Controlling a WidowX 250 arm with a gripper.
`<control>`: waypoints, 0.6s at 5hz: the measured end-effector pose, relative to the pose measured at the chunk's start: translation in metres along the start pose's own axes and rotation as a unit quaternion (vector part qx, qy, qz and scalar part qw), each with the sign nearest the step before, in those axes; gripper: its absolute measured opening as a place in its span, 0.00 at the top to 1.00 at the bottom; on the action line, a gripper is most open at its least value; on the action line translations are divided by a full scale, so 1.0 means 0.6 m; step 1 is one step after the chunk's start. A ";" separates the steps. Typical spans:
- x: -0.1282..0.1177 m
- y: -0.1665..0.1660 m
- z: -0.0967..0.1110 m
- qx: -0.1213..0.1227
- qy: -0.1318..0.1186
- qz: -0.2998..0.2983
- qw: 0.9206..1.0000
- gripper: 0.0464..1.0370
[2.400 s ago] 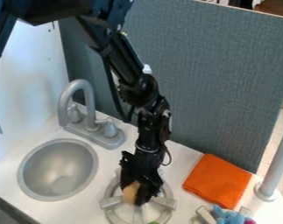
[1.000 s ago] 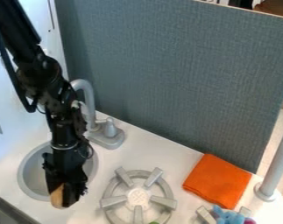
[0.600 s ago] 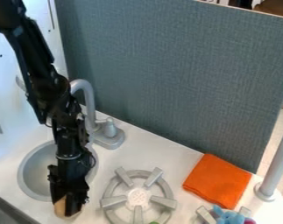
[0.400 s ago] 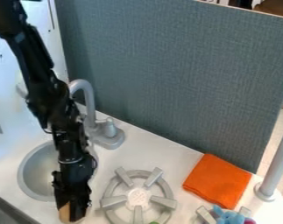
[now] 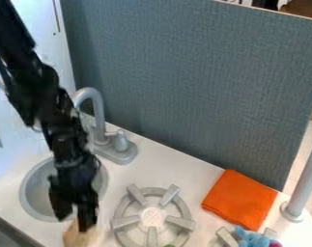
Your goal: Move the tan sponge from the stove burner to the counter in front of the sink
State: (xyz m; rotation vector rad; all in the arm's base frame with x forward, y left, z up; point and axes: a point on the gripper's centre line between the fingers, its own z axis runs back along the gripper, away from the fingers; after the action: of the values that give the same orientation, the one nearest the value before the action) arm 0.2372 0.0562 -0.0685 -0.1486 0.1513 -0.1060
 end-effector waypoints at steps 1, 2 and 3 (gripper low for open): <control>0.010 -0.041 0.047 0.039 -0.039 -0.042 0.998 0.03; 0.033 -0.116 0.078 0.087 -0.065 -0.108 0.988 0.04; 0.031 -0.184 0.070 0.057 -0.061 -0.171 0.982 0.04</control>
State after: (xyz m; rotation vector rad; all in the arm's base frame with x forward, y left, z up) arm 0.2518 -0.0487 -0.0127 -0.0661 -0.0046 -0.4471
